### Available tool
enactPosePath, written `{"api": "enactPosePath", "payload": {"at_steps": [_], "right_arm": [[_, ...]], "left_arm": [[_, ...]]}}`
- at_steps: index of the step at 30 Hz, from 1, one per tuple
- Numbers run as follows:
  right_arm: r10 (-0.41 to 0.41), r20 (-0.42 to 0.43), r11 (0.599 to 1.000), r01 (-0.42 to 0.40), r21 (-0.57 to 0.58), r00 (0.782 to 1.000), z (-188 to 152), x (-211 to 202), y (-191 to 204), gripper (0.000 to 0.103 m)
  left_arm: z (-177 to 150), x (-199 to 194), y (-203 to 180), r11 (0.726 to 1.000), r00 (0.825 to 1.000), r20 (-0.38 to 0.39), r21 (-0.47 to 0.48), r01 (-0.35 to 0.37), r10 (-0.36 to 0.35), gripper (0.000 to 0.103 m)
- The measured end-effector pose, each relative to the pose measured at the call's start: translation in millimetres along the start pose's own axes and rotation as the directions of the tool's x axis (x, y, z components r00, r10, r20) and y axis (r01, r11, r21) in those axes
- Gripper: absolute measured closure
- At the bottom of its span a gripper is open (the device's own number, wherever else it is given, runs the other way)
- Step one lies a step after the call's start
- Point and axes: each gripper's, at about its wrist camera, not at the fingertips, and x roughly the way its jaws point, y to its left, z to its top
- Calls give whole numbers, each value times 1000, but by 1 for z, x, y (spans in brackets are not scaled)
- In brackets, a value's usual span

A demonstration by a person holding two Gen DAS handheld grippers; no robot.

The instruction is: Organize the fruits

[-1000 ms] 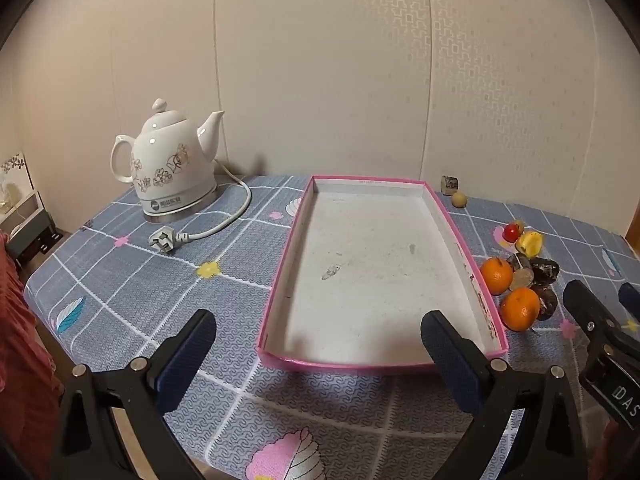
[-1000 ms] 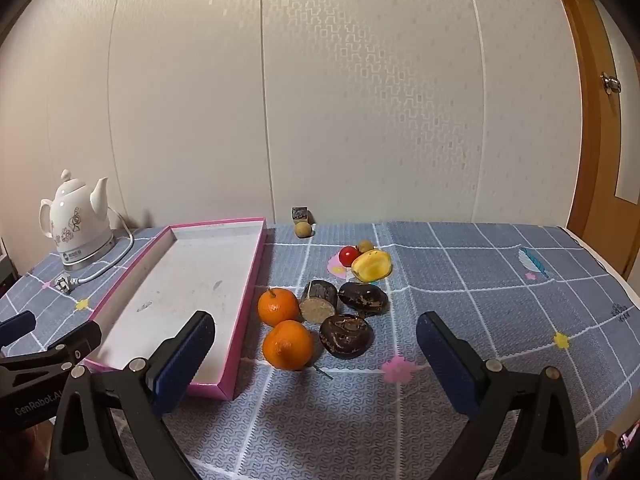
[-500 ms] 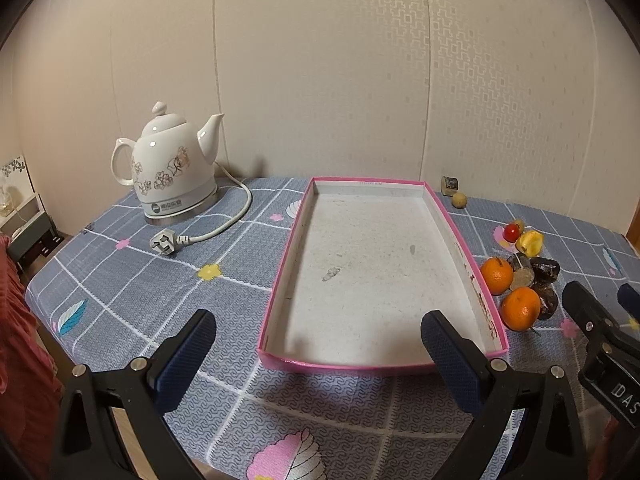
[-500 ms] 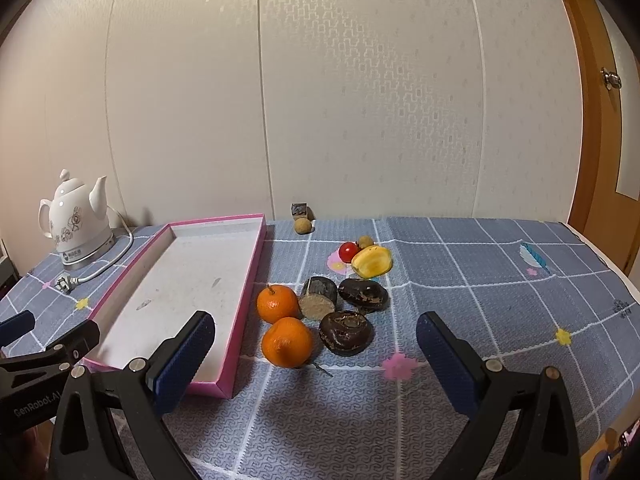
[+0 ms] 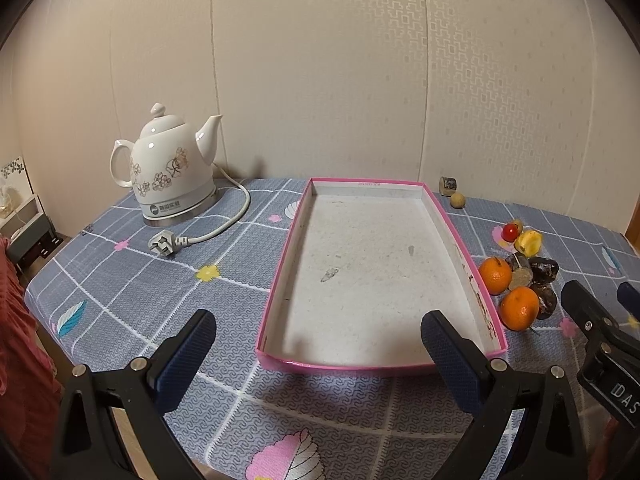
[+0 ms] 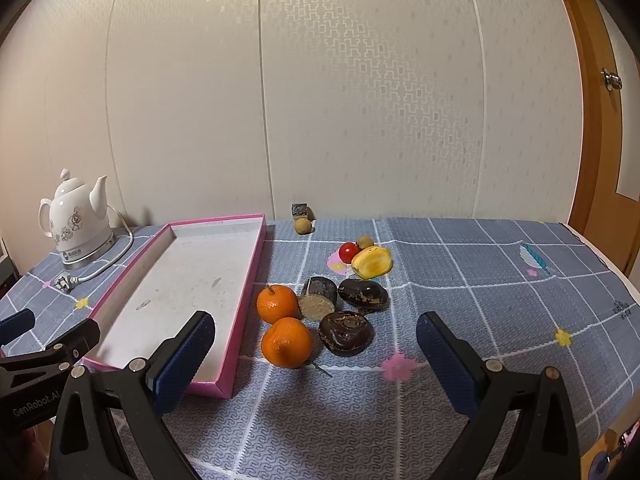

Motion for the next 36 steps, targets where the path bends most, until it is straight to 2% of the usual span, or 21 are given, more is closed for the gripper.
{"api": "enactPosePath", "payload": {"at_steps": [36], "right_arm": [[-1,1,1000,1,-5,1000,0,2,0,0]], "left_arm": [[-1,0,0,1000,1000,6,9,8,-8,0]]}}
